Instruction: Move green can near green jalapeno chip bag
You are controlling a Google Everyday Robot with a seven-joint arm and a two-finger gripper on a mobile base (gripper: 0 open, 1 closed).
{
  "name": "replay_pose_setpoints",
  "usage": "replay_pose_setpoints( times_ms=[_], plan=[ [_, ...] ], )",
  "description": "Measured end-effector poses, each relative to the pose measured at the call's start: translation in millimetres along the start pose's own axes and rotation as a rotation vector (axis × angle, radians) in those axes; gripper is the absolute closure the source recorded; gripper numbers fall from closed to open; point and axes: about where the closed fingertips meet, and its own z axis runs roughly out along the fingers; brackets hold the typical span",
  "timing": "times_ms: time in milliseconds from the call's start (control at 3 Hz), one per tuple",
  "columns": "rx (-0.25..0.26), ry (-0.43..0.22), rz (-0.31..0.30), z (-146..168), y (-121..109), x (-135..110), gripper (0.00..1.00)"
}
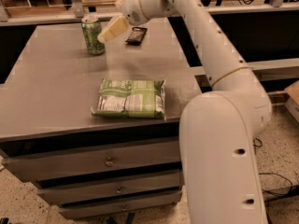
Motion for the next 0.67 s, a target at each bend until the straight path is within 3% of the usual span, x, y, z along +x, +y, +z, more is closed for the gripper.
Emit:
replay_pose_setpoints(
  times_ms=[667],
  plan=[
    [-0.035,-0.048,0.088,48,-9,-1,0.46]
  ],
)
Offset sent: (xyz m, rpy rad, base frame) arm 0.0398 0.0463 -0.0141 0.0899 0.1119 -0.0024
